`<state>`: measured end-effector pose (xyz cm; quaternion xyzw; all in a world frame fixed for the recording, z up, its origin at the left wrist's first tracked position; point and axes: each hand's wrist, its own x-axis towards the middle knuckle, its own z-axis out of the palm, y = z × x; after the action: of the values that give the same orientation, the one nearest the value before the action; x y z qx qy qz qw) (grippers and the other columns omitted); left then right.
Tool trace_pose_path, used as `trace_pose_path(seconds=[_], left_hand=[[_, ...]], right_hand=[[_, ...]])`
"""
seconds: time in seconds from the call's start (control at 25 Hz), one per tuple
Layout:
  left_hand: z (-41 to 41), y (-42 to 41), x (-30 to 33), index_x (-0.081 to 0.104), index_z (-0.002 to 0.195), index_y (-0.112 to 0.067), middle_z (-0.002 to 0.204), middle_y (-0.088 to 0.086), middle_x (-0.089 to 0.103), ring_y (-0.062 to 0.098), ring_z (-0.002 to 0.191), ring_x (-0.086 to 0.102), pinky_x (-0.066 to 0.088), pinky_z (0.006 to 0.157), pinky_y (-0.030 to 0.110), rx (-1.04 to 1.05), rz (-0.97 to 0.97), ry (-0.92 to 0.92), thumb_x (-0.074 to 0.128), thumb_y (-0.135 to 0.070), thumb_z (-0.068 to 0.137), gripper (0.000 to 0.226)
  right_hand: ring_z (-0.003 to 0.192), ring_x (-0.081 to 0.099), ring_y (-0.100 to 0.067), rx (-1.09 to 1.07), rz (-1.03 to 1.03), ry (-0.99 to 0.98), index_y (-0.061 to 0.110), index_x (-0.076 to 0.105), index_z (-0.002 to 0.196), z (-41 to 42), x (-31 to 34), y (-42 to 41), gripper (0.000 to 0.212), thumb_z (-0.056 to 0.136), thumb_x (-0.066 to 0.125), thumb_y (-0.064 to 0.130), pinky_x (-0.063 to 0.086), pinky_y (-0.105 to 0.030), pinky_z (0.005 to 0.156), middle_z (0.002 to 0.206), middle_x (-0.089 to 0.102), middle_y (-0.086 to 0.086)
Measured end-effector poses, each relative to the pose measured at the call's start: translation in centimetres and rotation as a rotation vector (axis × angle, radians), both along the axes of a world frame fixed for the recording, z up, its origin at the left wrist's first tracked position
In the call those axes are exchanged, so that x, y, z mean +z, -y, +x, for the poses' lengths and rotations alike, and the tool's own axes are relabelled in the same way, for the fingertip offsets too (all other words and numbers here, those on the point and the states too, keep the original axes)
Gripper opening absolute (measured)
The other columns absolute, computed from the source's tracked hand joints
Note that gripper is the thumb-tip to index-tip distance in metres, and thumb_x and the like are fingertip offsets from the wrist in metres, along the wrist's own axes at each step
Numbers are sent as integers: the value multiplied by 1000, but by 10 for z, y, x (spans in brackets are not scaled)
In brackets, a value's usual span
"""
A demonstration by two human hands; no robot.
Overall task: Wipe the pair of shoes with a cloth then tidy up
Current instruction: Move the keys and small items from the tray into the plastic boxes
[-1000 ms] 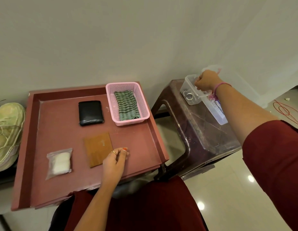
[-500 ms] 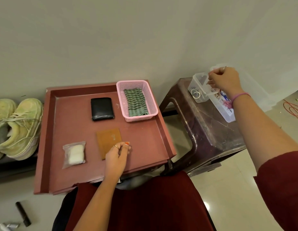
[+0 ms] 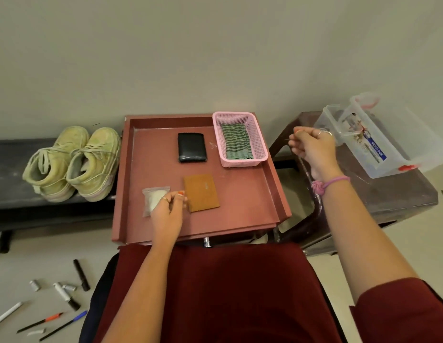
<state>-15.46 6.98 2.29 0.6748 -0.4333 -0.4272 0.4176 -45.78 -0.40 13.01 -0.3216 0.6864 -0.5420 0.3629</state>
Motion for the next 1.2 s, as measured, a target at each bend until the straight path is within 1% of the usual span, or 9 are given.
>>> trace_pose_path(seconds=[0.12,0.24,0.4,0.48,0.56,0.72,0.88,1.04,1.2], left_hand=[[33,-11,-2,66,102,-16,92,-1,67,12,85,59,39,67,9,34,54,109,52,-23,98,16],[66,-12,-6,62,113,-14,100,-1,61,16,95,58,40,79,21,82,123,127,54,-23,97,20],[90,1,-10,60,118,-12,103,-2,59,8,91,53,35,79,17,29,125,163,52,-20,97,24],[93,9,-16,62,116,-11,101,-2,61,8,88,54,36,77,17,-23,127,186,52,-20,97,23],[94,18,-24,64,114,-12,103,1,66,12,90,58,43,81,23,-79,125,223,53,-22,97,23],[98,35,-32,66,111,-15,102,1,67,16,92,61,48,84,31,-96,113,197,53,-26,97,22],[97,43,-30,65,108,-20,91,-8,63,11,85,58,50,79,32,-97,105,171,51,-29,98,20],[97,47,-34,61,97,-34,90,-11,64,10,87,60,50,78,31,-124,119,171,51,-34,97,10],[95,45,-28,56,92,-41,91,-11,65,6,84,59,49,74,28,-118,126,160,51,-35,97,9]], right_hand=[[64,62,-9,38,44,107,11,66,92,45,-24,0,10,90,56,9,52,-20,58,83,67,-7],[69,64,-9,60,135,138,11,68,94,84,-53,1,10,89,59,12,52,-18,57,89,69,-6],[72,63,-10,163,248,64,7,67,103,131,-93,12,17,88,58,8,52,-22,64,91,70,-7],[81,64,-13,212,284,-54,8,65,109,150,-108,29,23,88,57,9,54,-26,76,96,69,-6],[96,63,-17,254,309,-227,9,63,113,166,-116,52,26,87,59,13,50,-29,89,104,67,-5],[102,59,-33,359,370,-649,-4,59,107,199,-132,96,33,88,57,23,46,-33,80,107,64,-19],[122,44,-35,360,460,-874,-8,42,128,219,-146,128,59,92,54,36,38,-37,98,131,48,-23],[122,45,-34,276,608,-779,-1,45,129,220,-152,144,79,76,70,53,42,-40,95,129,50,-19],[112,55,-31,294,606,-608,3,55,115,214,-147,146,73,65,81,48,48,-41,93,120,59,-13]])
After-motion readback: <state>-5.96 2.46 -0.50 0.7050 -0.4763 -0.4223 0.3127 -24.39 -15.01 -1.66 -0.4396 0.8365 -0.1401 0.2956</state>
